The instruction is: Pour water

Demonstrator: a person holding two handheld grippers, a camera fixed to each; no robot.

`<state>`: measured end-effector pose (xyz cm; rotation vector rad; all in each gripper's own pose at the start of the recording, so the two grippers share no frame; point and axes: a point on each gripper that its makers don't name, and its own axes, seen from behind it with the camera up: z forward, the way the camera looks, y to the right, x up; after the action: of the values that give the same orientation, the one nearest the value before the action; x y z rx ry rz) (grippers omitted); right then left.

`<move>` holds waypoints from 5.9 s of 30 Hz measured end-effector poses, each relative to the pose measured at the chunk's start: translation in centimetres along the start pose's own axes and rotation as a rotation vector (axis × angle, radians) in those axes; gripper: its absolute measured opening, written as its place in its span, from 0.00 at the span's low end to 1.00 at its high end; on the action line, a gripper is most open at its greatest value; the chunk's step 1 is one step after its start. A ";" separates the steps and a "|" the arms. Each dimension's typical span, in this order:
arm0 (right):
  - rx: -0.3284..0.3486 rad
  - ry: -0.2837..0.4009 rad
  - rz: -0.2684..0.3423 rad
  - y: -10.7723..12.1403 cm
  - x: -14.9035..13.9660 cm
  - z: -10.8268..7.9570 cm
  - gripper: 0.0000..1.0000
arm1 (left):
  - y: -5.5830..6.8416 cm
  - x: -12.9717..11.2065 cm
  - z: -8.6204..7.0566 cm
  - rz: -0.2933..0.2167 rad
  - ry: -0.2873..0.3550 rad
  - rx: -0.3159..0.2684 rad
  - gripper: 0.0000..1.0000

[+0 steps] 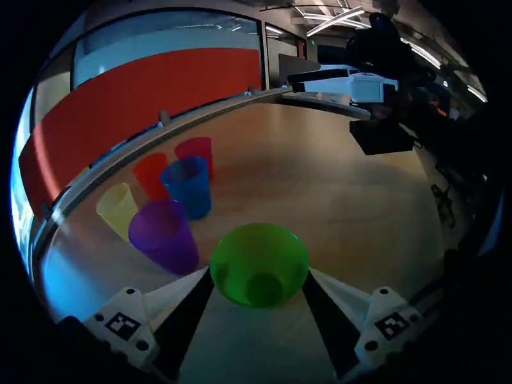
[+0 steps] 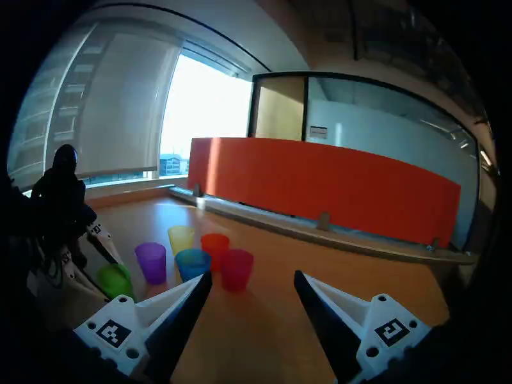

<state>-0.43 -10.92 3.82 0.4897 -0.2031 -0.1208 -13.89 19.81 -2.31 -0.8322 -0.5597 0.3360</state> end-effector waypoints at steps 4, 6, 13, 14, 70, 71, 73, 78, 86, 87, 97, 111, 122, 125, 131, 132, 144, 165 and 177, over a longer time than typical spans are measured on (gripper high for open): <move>-0.002 0.003 0.004 0.0 0.1 0.0 1.00 | -0.3 0.0 0.0 0.004 -0.001 0.015 0.85; -0.002 0.005 0.005 0.0 0.2 0.0 1.00 | -0.4 0.0 0.0 0.004 0.001 0.022 0.85; 0.002 0.010 0.006 -0.5 0.4 0.2 1.00 | -0.7 0.8 -1.0 -0.014 0.044 0.048 0.85; 0.003 0.011 0.007 -0.6 0.4 0.2 1.00 | -0.7 1.0 -1.2 -0.020 0.053 0.054 0.85; 0.154 -0.121 -0.058 -9.2 -2.7 8.0 1.00 | -3.0 11.7 -16.7 -0.187 0.660 0.397 0.85; 0.155 -0.126 -0.059 -9.2 -2.9 8.1 1.00 | -3.1 11.9 -16.9 -0.190 0.670 0.400 0.85; 0.159 -0.134 -0.061 -9.3 -3.2 8.3 1.00 | -3.1 12.2 -17.3 -0.199 0.687 0.403 0.85; 0.163 -0.159 -0.069 -9.3 -3.9 9.1 1.00 | -3.3 12.6 -18.0 -0.223 0.716 0.402 0.85; 0.172 -0.208 -0.067 -9.6 -5.3 10.5 1.00 | -3.8 12.2 -18.1 -0.226 0.705 0.416 0.85; 0.174 -0.213 -0.066 -9.6 -5.4 10.7 1.00 | -3.9 12.1 -18.1 -0.226 0.703 0.417 0.85; 0.184 -0.295 -0.079 -9.8 -7.8 12.9 1.00 | -4.2 11.4 -17.6 -0.219 0.677 0.418 0.85; 0.195 -0.350 -0.104 -10.6 -8.7 15.9 1.00 | -4.5 10.7 -17.0 -0.208 0.653 0.415 0.85; 0.216 -0.362 -0.061 -11.4 -9.0 17.1 0.93 | -4.9 10.3 -16.7 -0.210 0.642 0.419 0.85; 0.222 -0.362 -0.050 -11.5 -9.0 17.1 0.90 | -4.9 10.3 -16.8 -0.211 0.642 0.418 0.85; 0.223 -0.359 -0.043 -11.4 -9.1 17.0 0.88 | -5.0 10.2 -16.6 -0.210 0.641 0.418 0.85; 0.223 -0.358 -0.041 -11.4 -9.1 17.0 0.88 | -5.0 10.2 -16.6 -0.210 0.640 0.419 0.85; 0.224 -0.239 -0.005 -11.6 -4.4 15.4 0.88 | -5.1 10.0 -16.4 -0.200 0.625 0.427 0.85; 0.174 0.071 0.041 -11.6 7.7 4.6 0.88 | -2.9 10.9 -15.8 -0.164 0.578 0.380 0.85; 0.151 0.183 -0.005 -11.0 10.1 -0.5 0.88 | -1.5 11.2 -15.7 -0.129 0.545 0.335 0.85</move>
<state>8.78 -21.98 -0.22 0.6481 -0.0322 -0.0653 4.45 14.92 -5.89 -0.5262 -0.0415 0.0707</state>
